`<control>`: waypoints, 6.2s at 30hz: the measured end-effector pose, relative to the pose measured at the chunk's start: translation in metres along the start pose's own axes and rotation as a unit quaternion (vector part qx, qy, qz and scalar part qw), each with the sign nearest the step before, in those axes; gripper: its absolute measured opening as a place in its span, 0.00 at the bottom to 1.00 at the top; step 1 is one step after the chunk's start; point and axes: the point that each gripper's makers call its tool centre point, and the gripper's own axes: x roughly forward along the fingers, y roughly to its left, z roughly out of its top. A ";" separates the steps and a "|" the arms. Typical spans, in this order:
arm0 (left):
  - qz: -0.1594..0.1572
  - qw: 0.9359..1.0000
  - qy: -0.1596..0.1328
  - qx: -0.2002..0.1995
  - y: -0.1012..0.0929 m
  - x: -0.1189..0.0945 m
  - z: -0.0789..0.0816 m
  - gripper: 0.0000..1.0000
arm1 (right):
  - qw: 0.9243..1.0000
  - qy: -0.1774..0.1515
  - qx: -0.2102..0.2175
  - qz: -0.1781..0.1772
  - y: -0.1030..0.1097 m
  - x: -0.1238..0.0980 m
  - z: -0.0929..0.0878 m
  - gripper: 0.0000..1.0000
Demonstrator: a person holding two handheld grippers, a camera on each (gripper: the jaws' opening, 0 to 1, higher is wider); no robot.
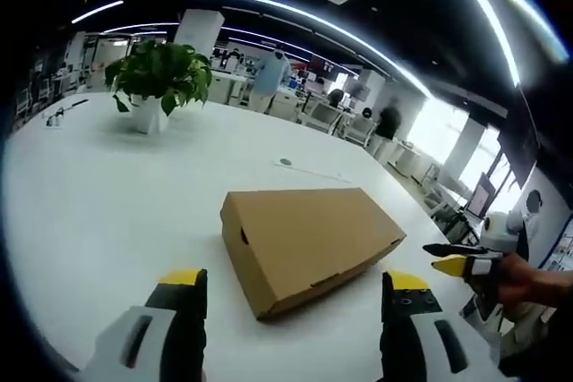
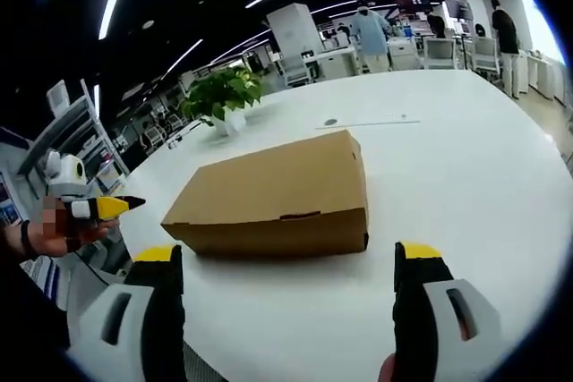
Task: Operate the shoe box by opening the lid, removing the specified soft item, and placing it in the target area until the item is outside and the box remains undamaged.
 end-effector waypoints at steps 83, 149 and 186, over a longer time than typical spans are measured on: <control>0.010 0.999 0.051 0.014 0.074 0.003 -0.029 0.64 | 0.996 0.078 -0.045 0.003 0.064 0.086 -0.024 0.67; 0.027 0.993 0.019 0.114 0.051 -0.024 0.002 0.63 | 0.992 0.016 -0.127 0.001 0.076 0.060 0.054 0.49; 0.160 0.977 -0.031 0.140 0.089 -0.033 0.057 0.12 | 0.990 -0.028 -0.135 0.007 0.093 0.067 0.125 0.49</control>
